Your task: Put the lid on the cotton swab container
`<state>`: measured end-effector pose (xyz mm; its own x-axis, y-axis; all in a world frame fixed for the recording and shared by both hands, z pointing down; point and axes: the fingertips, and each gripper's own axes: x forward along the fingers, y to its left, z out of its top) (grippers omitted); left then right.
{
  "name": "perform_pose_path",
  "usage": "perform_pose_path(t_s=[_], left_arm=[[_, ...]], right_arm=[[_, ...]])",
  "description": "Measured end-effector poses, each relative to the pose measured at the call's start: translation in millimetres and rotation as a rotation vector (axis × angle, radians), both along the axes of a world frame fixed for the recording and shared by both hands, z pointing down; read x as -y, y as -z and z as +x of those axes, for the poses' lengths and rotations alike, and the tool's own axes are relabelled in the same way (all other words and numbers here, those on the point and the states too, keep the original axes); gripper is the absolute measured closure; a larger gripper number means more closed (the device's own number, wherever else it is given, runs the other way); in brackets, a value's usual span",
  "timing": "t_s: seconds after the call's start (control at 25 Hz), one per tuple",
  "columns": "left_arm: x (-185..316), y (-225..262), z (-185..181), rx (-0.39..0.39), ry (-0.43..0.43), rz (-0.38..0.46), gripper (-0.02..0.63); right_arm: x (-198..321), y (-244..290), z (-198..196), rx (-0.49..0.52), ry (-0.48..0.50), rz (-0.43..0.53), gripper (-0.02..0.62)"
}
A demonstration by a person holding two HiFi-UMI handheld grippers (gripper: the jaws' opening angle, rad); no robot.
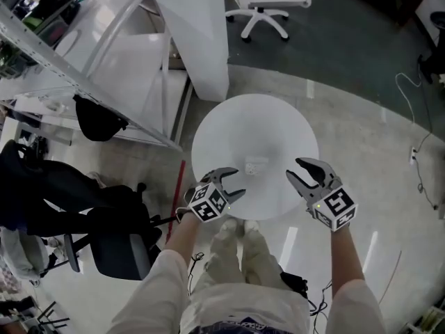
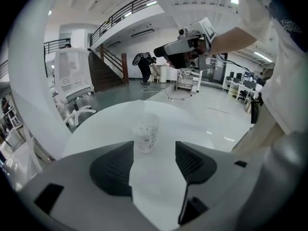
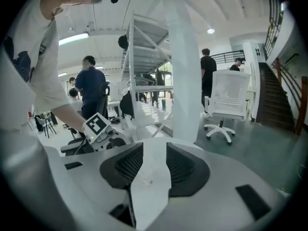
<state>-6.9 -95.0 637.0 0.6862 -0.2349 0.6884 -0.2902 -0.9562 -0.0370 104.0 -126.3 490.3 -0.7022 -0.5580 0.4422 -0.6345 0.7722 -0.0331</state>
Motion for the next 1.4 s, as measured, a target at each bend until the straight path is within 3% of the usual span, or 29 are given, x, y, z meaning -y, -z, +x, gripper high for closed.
perform_pose_path(t_s=[0.32, 0.72, 1.0, 1.4], left_arm=[[22, -22, 15, -0.023, 0.023, -0.03, 0.344], [32, -41, 29, -0.033, 0.002, -0.057, 0.344], [38, -46, 35, -0.045, 0.005, -0.056, 0.347], [39, -48, 35, -0.044, -0.002, -0.057, 0.38]], right_arm=[[15, -35, -32, -0.062, 0.122, -0.034, 0.434], [50, -67, -42, -0.082, 0.145, -0.075, 0.437], [67, -83, -56, -0.208, 0.232, -0.051, 0.443], [81, -111, -64, -0.312, 0.267, -0.075, 0.482]])
